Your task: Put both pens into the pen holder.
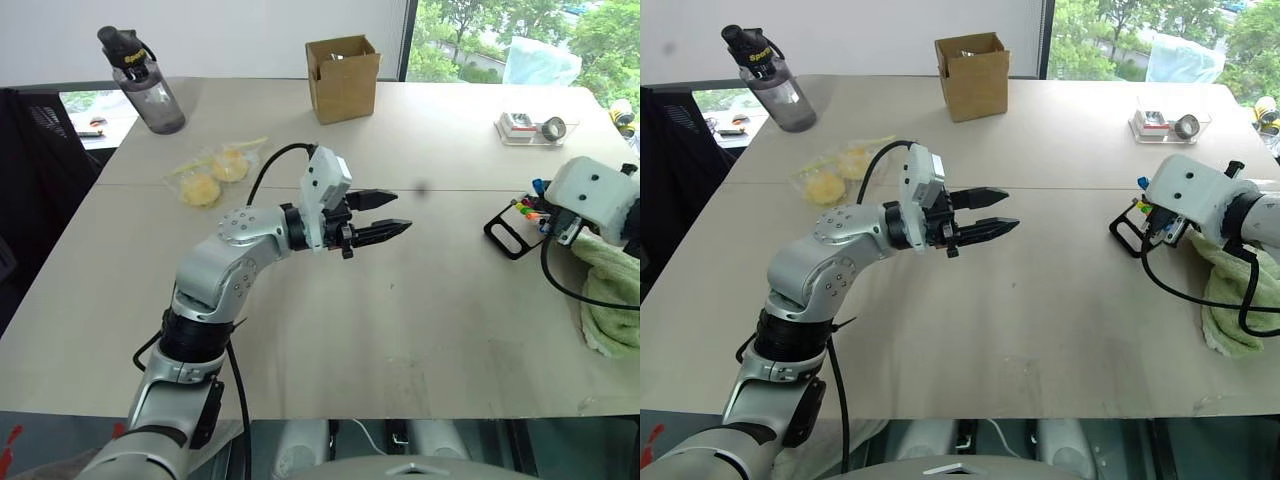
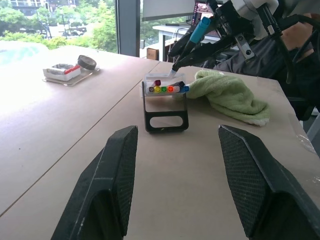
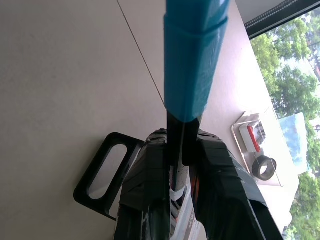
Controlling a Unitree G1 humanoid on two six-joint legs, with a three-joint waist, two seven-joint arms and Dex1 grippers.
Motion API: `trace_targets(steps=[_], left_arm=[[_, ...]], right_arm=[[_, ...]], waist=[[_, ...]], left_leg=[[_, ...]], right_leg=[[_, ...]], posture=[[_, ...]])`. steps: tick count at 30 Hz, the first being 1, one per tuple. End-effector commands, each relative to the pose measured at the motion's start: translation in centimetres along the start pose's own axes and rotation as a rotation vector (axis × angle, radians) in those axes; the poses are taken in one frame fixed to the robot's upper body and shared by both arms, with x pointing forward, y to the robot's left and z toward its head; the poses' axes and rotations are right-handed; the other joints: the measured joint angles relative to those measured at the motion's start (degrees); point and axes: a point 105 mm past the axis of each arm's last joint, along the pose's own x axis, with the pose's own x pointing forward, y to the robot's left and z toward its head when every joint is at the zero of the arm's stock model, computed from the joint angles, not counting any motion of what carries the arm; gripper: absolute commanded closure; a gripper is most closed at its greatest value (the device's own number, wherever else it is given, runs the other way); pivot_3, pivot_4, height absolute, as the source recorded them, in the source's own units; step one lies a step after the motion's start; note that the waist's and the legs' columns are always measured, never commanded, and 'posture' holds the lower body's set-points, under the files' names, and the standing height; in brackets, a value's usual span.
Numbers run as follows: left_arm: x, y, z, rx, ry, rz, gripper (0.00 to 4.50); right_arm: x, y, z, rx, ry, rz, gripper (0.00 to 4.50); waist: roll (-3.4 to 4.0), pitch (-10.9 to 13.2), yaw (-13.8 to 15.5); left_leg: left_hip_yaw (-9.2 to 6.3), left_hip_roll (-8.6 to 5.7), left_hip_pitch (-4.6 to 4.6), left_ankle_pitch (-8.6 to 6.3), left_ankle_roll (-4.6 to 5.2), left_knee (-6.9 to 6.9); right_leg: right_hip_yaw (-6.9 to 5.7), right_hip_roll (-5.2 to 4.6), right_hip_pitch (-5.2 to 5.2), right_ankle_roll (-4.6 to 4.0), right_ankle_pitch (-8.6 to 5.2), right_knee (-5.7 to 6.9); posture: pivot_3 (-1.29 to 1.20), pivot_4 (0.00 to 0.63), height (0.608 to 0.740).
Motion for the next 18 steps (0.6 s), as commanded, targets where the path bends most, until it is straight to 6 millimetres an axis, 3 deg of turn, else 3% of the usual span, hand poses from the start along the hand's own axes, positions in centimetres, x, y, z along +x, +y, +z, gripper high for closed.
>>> trace_targets(steps=[1, 16, 18], left_arm=[[0.3, -0.3, 0.7, 0.041, -0.016, -0.018, 1.89], [0.6, -0.6, 1.1, 0.041, -0.033, -0.022, 1.89], [0.6, -0.6, 1.1, 0.041, -0.033, -0.022, 1.85]], right_arm=[[-0.3, -0.9, 0.6, -0.033, -0.016, -0.040, 4.37], [1.9, -1.1, -1.4, -0.119, 0.046, -0.035, 4.37], [1.9, -1.2, -1.5, -0.113, 0.052, -0.036, 3.36]], waist=[[0.00, 0.00, -0.01], [0.01, 0.00, -0.02], [0.01, 0.00, -0.01]], left_leg=[[0.00, 0.00, 0.00, 0.00, 0.00, 0.00], [0.01, -0.02, 0.00, 0.00, 0.00, 0.01], [0.01, -0.02, 0.00, 0.00, 0.00, 0.01]], right_leg=[[0.00, 0.00, 0.00, 0.00, 0.00, 0.00], [0.00, 0.01, 0.00, 0.00, 0.00, 0.02], [0.00, 0.01, 0.00, 0.00, 0.00, 0.02]], posture=[[0.00, 0.150, 0.736], [0.00, 0.150, 0.736], [0.00, 0.150, 0.736]])
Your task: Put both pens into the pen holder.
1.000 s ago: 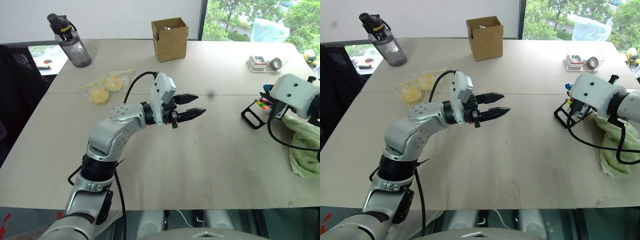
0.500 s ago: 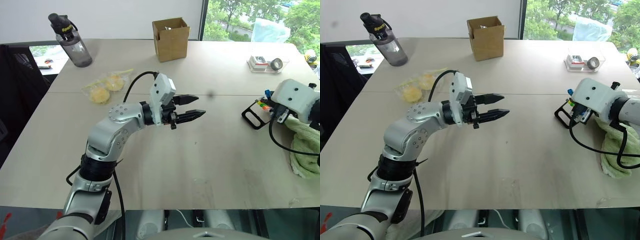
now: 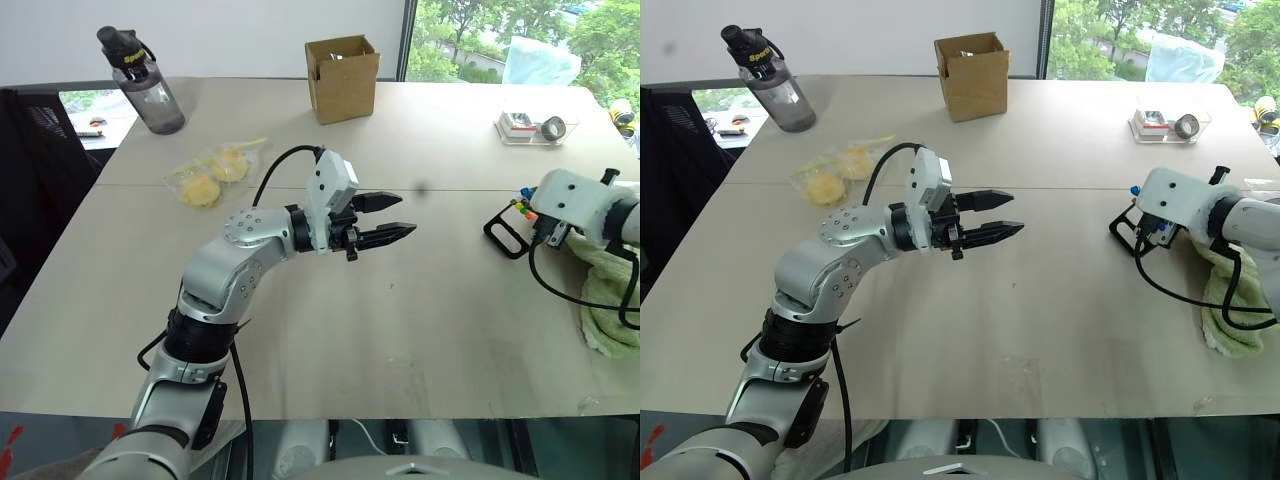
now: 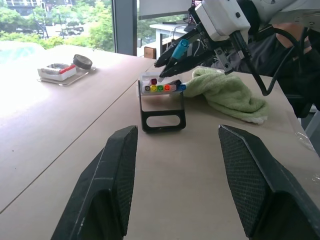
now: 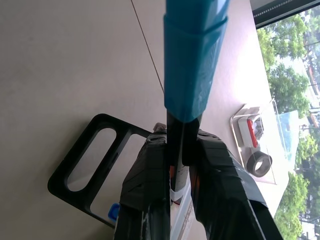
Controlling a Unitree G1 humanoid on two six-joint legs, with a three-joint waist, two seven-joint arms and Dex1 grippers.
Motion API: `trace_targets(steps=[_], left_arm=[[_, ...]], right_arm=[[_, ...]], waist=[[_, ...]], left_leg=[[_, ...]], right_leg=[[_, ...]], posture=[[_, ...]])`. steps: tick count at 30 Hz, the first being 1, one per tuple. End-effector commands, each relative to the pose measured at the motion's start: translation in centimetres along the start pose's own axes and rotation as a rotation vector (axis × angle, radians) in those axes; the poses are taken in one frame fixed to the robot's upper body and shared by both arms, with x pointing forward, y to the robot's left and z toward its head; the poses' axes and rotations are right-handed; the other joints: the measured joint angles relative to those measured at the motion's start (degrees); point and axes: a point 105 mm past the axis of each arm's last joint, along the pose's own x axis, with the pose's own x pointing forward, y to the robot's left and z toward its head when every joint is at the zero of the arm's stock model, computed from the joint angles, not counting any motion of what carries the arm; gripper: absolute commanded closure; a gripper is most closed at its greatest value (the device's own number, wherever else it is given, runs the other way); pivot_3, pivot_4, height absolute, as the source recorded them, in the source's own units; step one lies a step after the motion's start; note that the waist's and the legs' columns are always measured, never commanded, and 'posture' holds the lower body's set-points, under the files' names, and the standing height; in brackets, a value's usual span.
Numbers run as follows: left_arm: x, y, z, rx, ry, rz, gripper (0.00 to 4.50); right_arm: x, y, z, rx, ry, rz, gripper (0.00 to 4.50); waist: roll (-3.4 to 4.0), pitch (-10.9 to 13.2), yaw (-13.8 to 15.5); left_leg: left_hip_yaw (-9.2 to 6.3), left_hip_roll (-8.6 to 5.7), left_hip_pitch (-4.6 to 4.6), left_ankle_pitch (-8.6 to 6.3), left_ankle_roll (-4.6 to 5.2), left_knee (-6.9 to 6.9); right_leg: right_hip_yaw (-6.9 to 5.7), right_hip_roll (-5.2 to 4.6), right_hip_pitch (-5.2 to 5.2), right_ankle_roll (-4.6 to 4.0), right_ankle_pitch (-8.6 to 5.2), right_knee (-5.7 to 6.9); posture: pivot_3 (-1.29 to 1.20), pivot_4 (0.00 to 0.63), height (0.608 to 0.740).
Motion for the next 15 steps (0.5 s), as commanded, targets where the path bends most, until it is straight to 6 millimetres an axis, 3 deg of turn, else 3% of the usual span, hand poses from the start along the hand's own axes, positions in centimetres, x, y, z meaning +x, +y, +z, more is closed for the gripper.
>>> trace_targets(steps=[1, 7, 15], left_arm=[[0.1, -0.2, 1.3, 0.039, -0.036, -0.012, 1.85], [0.2, -0.1, 1.3, 0.041, -0.037, -0.010, 1.85], [-0.3, 0.0, 0.3, 0.033, -0.015, 0.021, 1.85]], right_arm=[[-0.3, -1.1, 0.5, -0.025, -0.009, -0.037, 3.03], [-0.4, -2.0, 0.1, -0.025, 0.015, -0.090, 0.09], [-1.4, -1.6, 1.2, 0.155, -0.112, -0.078, 0.09]], waist=[[0.00, 0.00, 0.00], [0.01, 0.00, 0.01], [0.02, -0.01, 0.02]], left_leg=[[0.00, 0.00, 0.00, 0.00, 0.00, 0.00], [0.01, 0.00, 0.00, 0.00, 0.00, 0.00], [0.00, 0.00, 0.00, 0.00, 0.00, 0.01]], right_leg=[[0.00, 0.00, 0.00, 0.00, 0.00, 0.00], [0.00, -0.01, 0.00, 0.00, 0.00, 0.01], [0.00, -0.01, 0.00, 0.00, 0.01, 0.03]], posture=[[0.00, 0.150, 0.736], [0.00, 0.150, 0.736], [0.00, 0.150, 0.736]])
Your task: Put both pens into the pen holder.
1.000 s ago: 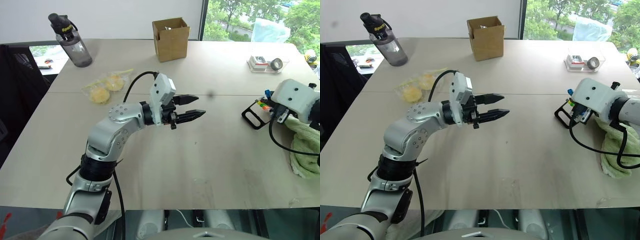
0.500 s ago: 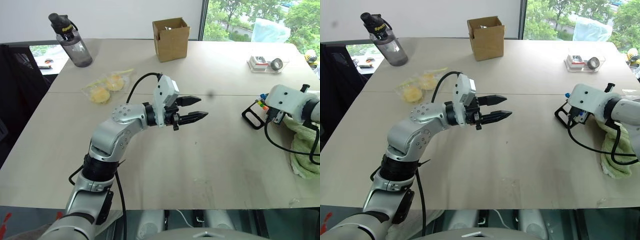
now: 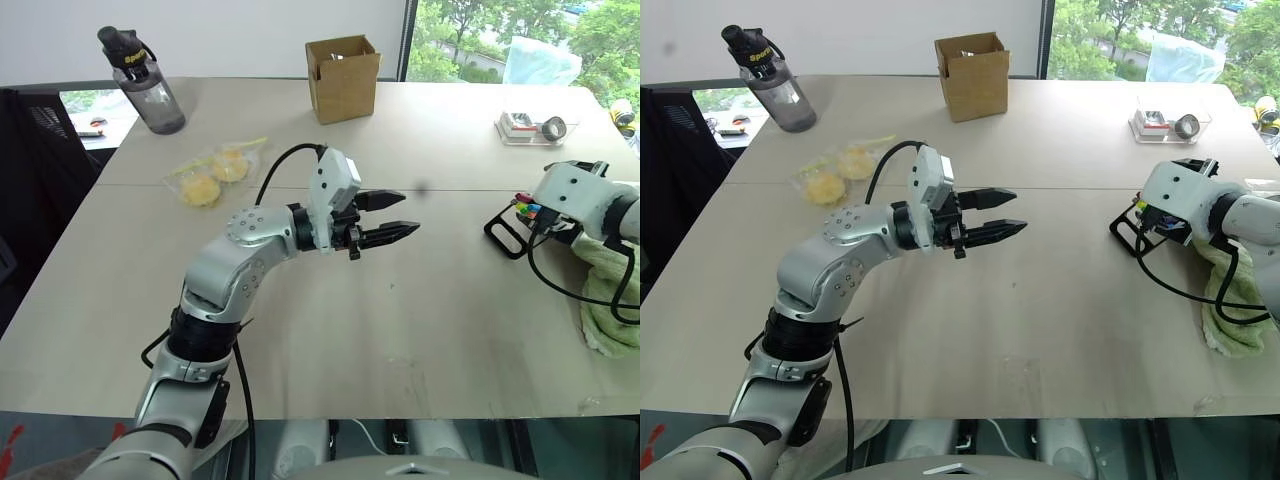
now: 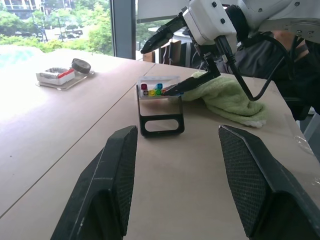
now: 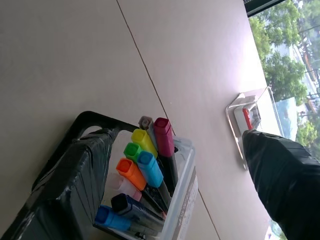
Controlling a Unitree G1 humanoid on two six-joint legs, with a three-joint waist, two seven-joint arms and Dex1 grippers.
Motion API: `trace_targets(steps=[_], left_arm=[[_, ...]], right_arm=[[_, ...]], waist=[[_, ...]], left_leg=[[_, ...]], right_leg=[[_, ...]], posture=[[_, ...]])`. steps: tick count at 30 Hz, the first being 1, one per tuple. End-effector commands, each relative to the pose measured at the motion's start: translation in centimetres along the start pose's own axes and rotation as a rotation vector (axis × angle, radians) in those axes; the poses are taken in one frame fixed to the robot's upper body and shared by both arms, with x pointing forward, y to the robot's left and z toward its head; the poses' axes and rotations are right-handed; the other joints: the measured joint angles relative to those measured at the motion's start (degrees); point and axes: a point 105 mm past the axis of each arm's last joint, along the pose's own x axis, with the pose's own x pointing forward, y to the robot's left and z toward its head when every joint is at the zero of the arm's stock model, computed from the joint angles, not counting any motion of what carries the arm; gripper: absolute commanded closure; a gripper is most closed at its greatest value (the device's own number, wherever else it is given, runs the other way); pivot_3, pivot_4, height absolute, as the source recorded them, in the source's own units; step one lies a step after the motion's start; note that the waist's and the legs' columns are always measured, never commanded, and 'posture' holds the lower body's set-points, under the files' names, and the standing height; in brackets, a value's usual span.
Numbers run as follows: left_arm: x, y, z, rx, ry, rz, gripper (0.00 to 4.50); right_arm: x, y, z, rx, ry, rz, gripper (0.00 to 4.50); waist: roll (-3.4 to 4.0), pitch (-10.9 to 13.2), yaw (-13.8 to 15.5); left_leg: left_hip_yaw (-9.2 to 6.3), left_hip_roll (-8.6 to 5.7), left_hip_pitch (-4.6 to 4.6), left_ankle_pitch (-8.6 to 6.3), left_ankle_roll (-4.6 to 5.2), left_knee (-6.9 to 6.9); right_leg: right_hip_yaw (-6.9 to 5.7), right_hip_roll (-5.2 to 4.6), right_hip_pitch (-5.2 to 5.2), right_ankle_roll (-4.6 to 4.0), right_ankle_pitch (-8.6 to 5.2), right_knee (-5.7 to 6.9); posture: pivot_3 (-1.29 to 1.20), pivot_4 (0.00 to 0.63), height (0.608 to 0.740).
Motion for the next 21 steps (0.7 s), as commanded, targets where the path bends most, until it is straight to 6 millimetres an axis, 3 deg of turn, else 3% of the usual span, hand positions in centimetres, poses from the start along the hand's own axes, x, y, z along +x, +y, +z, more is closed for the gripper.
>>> trace_targets(steps=[1, 5, 7, 12, 16, 21], left_arm=[[-0.9, 0.2, -0.2, 0.028, 0.007, 0.040, 1.85], [-3.2, 0.9, -2.5, 0.007, 0.059, 0.147, 1.85], [-4.7, 0.9, -4.0, 0.002, 0.098, 0.206, 1.85], [-7.7, 0.0, -7.1, -0.031, 0.165, 0.317, 1.85], [-9.2, -0.6, -9.4, -0.065, 0.210, 0.384, 1.85], [-9.9, -0.7, -10.2, -0.082, 0.207, 0.414, 1.85]], right_arm=[[-1.4, -0.2, 1.8, 0.086, -0.126, -0.006, 0.09], [-2.5, 4.5, 3.1, 0.444, -0.386, 0.177, 0.09], [-3.3, 7.5, 2.1, 0.567, -0.415, 0.272, 0.09], [-3.6, 11.8, -2.1, 0.692, -0.335, 0.290, 0.09], [-3.2, 13.9, -4.0, 0.731, -0.324, 0.258, 0.09], [-3.2, 14.2, -3.7, 0.780, -0.410, 0.222, 0.09]], waist=[[0.00, -0.01, 0.00], [-0.03, -0.03, -0.01], [-0.01, -0.04, 0.10], [0.04, -0.05, 0.01], [0.06, -0.04, -0.03], [0.08, -0.04, -0.01]], left_leg=[[-0.01, 0.00, 0.00, 0.00, 0.00, 0.00], [-0.07, 0.08, 0.08, 0.00, 0.00, 0.00], [-0.11, 0.11, 0.07, 0.00, 0.00, -0.02], [-0.01, 0.01, 0.12, -0.05, 0.08, 0.00], [0.10, -0.01, 0.68, -0.17, 0.29, 0.01], [0.12, 0.04, 0.96, -0.17, 0.29, 0.01]], right_leg=[[0.00, 0.00, 0.00, 0.00, 0.00, 0.01], [-0.02, -0.03, 0.09, 0.00, 0.00, -0.01], [-0.06, -0.04, 0.10, 0.00, 0.00, -0.01], [-0.10, -0.30, 0.18, -0.01, 0.01, -0.03], [-0.04, -0.33, 0.65, -0.02, -0.01, -0.02], [0.01, -0.20, 0.79, -0.05, -0.01, 0.16]], posture=[[0.00, 0.150, 0.736], [0.00, 0.150, 0.736], [0.00, 0.150, 0.736], [0.00, 0.150, 0.736], [0.00, 0.150, 0.736], [0.00, 0.150, 0.736]])
